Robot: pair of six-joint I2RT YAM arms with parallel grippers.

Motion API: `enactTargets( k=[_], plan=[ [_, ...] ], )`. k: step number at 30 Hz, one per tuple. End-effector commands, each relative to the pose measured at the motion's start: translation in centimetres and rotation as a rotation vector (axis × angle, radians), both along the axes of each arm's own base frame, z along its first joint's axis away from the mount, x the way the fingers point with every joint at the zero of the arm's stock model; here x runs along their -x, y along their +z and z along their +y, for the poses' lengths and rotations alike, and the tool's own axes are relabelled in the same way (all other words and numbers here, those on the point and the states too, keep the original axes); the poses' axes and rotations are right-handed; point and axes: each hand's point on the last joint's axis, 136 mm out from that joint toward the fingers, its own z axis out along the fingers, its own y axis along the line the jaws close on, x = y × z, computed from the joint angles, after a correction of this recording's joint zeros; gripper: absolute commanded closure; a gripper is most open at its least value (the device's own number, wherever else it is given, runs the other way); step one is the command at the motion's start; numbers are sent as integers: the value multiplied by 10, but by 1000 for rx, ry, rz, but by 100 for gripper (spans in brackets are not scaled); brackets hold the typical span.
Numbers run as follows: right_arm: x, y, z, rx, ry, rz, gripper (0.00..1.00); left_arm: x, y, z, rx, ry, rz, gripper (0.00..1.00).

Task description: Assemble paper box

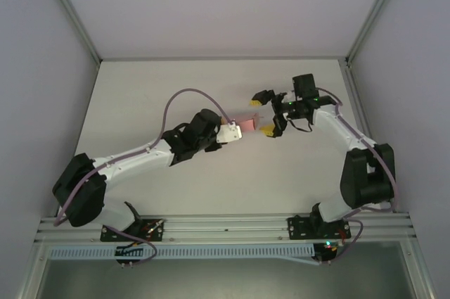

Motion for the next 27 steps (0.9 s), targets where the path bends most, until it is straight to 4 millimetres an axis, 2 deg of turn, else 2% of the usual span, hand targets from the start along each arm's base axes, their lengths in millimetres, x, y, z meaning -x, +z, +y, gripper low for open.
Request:
enactTargets(
  k=[1, 4, 6, 8, 10, 12, 14, 19, 22, 26, 27],
  plan=[
    [-30, 25, -47, 62, -121, -276, 0, 20, -9, 11, -21, -37, 208, 71],
    [-41, 39, -80, 19, -225, -429, 0, 45, -23, 25, -66, -122, 382, 67],
    [-45, 42, -96, 33, -282, -522, 0, 47, -29, 32, -99, -109, 418, 68],
    [-47, 52, -100, 45, -304, -643, 0, 57, -41, 40, -130, -152, 509, 67],
    [-47, 64, -99, 47, -292, -748, 0, 56, -50, 45, -145, -156, 576, 67],
    [-42, 80, -91, 52, -215, -865, 0, 46, -57, 48, -150, -116, 641, 67],
    [-28, 89, -73, 91, -65, -993, 0, 40, -62, 47, -164, -97, 703, 65],
    [8, 67, -42, 431, 292, -1147, 0, 33, -72, 46, -218, -99, 751, 61],
    [29, 55, -20, 466, 460, -1246, 0, 29, -78, 47, -240, -86, 774, 61],
    [34, 35, -6, 489, 544, -1269, 2, 19, -84, 46, -262, -37, 778, 61],
    [34, 29, -3, 506, 569, -1260, 6, 17, -83, 45, -256, -30, 776, 60]
  ],
)
